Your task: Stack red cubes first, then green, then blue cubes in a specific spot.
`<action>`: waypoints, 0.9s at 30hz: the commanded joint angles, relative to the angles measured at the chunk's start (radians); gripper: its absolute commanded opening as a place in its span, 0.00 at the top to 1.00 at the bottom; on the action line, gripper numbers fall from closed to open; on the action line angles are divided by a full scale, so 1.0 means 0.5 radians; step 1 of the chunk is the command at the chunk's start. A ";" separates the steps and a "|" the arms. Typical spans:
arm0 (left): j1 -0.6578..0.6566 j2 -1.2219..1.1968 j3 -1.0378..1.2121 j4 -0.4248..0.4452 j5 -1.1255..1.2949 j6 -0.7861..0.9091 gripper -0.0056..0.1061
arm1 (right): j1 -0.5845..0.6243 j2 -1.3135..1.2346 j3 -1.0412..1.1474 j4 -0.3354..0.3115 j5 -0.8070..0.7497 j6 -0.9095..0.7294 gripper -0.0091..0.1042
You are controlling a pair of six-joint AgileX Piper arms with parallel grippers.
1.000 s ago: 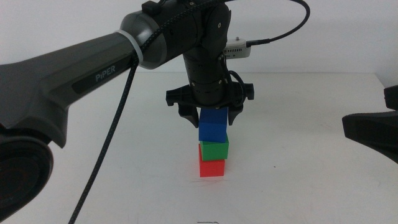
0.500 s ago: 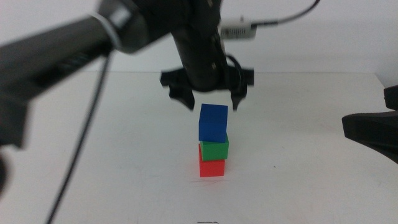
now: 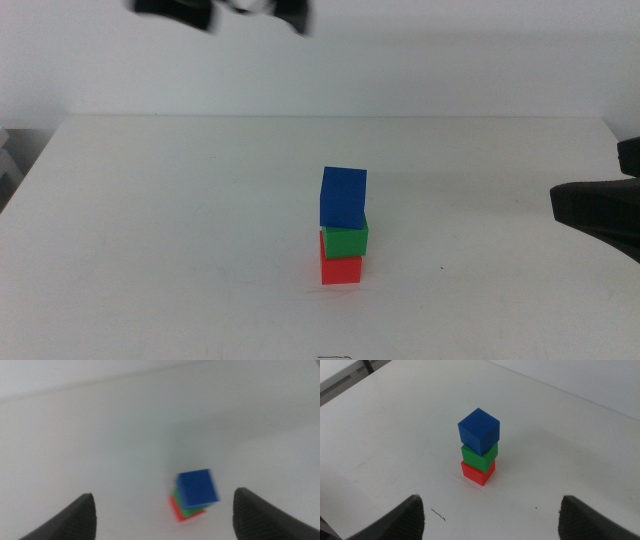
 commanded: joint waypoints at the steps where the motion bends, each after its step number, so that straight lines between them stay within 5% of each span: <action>1: -0.001 -0.212 0.024 0.165 0.114 0.092 0.11 | -0.014 -0.009 -0.048 0.004 -0.138 -0.030 0.28; 5: 0.122 -0.478 0.216 0.226 0.078 0.091 0.11 | -0.014 -0.009 -0.048 0.004 -0.138 -0.030 0.28; 16: 1.029 -1.110 0.793 -0.249 -0.434 0.522 0.11 | -0.014 -0.011 -0.048 0.002 -0.138 -0.030 0.28; 27: 1.099 -1.252 0.895 -0.140 -0.622 0.525 0.11 | -0.014 -0.011 -0.048 0.004 -0.138 -0.030 0.28</action>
